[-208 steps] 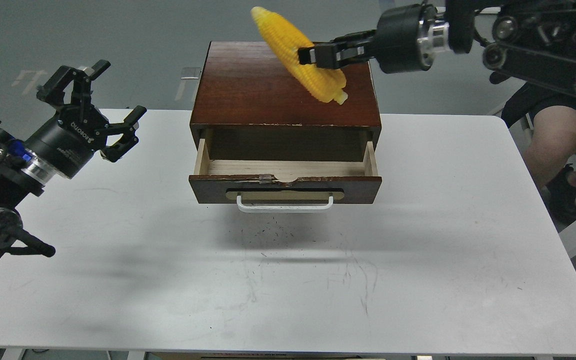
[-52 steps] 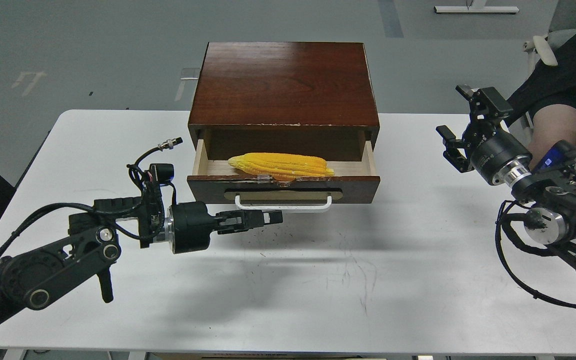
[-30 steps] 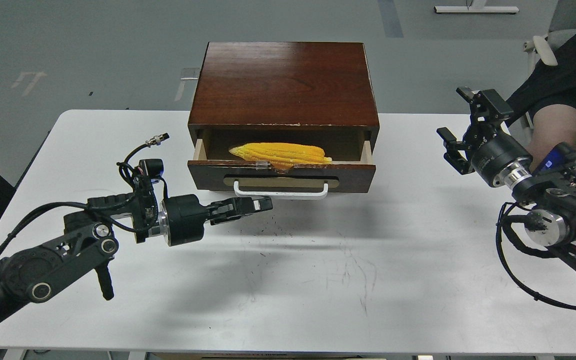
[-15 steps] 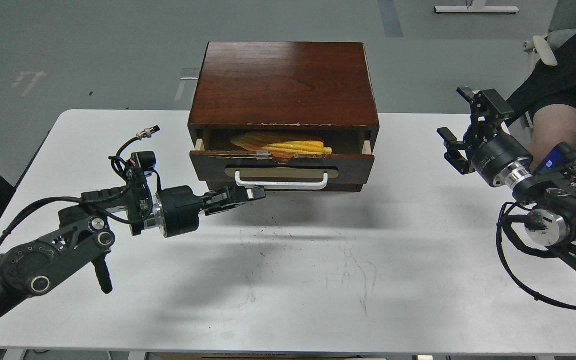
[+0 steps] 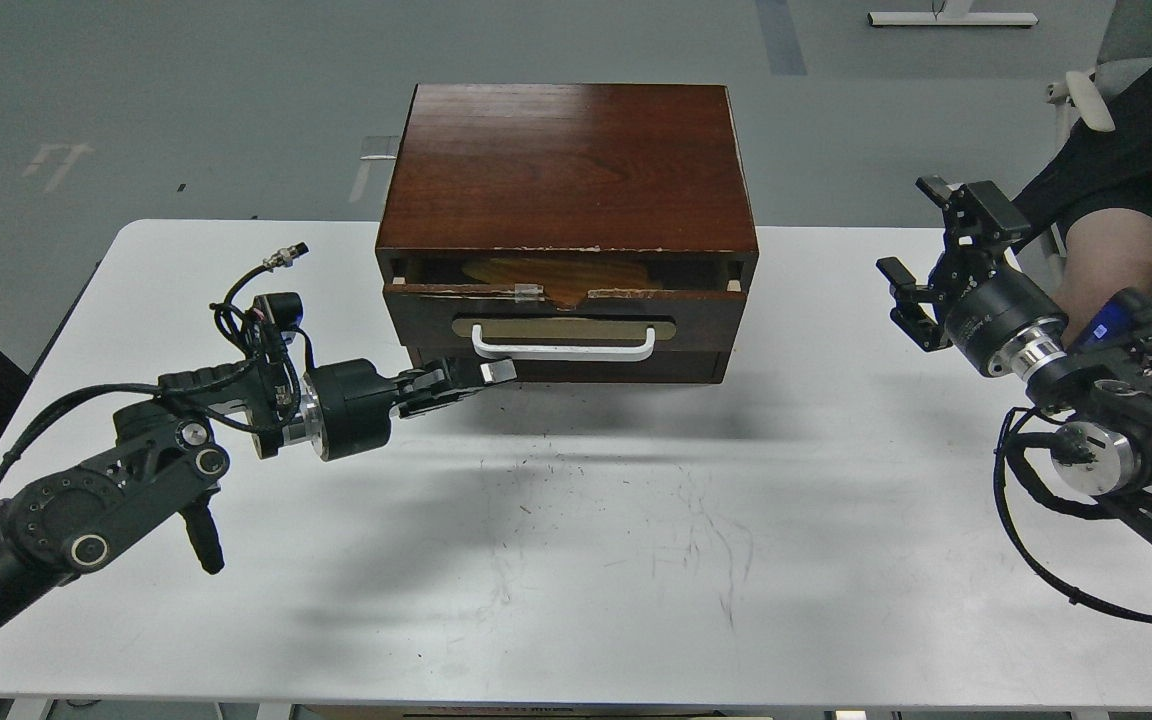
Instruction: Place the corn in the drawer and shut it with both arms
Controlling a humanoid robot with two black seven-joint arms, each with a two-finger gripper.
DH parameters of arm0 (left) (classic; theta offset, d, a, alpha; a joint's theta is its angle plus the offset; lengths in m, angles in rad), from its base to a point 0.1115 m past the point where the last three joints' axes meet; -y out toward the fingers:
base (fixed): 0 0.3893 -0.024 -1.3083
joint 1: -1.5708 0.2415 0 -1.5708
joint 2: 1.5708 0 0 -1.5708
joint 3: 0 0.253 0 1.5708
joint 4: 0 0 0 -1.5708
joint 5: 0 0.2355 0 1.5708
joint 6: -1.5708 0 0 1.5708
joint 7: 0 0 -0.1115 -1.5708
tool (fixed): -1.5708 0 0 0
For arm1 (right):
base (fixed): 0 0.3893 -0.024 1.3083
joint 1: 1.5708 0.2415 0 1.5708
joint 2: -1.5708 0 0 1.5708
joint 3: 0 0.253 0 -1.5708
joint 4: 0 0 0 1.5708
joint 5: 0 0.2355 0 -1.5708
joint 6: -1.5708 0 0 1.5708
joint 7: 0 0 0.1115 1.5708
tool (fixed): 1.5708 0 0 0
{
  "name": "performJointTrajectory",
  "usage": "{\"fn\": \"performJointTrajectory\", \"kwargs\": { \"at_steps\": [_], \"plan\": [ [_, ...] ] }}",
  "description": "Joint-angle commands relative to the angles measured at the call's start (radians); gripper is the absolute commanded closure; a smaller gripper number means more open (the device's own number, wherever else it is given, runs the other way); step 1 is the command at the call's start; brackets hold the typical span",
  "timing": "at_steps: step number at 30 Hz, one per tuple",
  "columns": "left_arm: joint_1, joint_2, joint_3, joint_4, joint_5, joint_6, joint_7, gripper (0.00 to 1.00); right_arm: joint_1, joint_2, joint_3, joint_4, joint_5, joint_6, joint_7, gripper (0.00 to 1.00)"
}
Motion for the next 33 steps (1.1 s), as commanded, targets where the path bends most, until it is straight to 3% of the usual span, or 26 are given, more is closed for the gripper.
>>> {"fn": "performJointTrajectory", "kwargs": {
  "at_steps": [1, 33],
  "plan": [
    [-0.013, -0.001, 0.002, 0.012, -0.032, 0.0, 0.001, 1.0, -0.003, -0.001, 0.0, 0.0, 0.001, 0.0, 0.0, 0.0],
    [-0.074, -0.031, 0.005, 0.136, -0.07, -0.012, 0.0, 1.0, -0.009, -0.007, 0.007, 0.002, 0.001, -0.001, 0.0, 0.0]
  ]
}}
